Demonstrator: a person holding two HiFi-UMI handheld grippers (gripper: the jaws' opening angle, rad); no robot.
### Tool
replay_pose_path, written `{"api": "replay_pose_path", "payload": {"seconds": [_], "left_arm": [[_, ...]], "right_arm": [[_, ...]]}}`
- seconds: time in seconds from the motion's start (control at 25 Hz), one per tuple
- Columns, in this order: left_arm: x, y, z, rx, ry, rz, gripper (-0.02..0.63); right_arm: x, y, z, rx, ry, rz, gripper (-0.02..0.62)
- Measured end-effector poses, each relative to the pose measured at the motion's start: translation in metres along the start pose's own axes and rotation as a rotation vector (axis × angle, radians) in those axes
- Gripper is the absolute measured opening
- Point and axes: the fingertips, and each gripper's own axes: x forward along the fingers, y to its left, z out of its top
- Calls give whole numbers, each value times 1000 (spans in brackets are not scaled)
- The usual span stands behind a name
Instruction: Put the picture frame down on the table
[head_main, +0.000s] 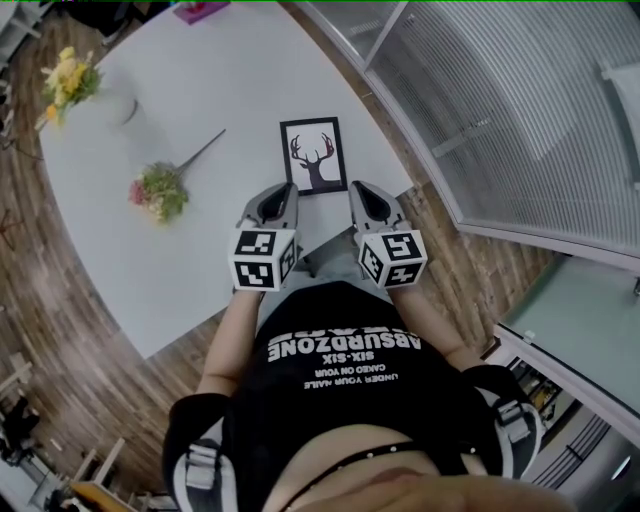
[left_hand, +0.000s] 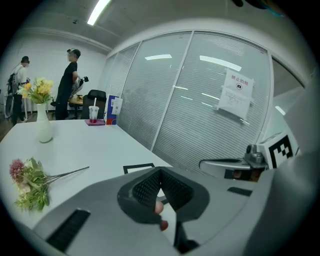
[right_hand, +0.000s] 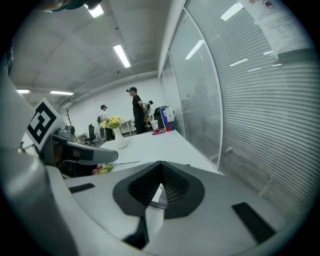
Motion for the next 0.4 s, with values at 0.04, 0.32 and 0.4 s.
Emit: {"api": "replay_pose_path", "payload": {"seconds": [0.04,0.32,0.4], "left_arm": [[0,0,-1,-2,2,0,17],[2,1,-11,-19,27,6,17],[3,3,-12,-23,35,8,17]], "right_arm": [[0,0,-1,-1,2,0,15],[2,-2,-2,-5,0,2,15],[4,-3,-2,-6,3,2,15]]}}
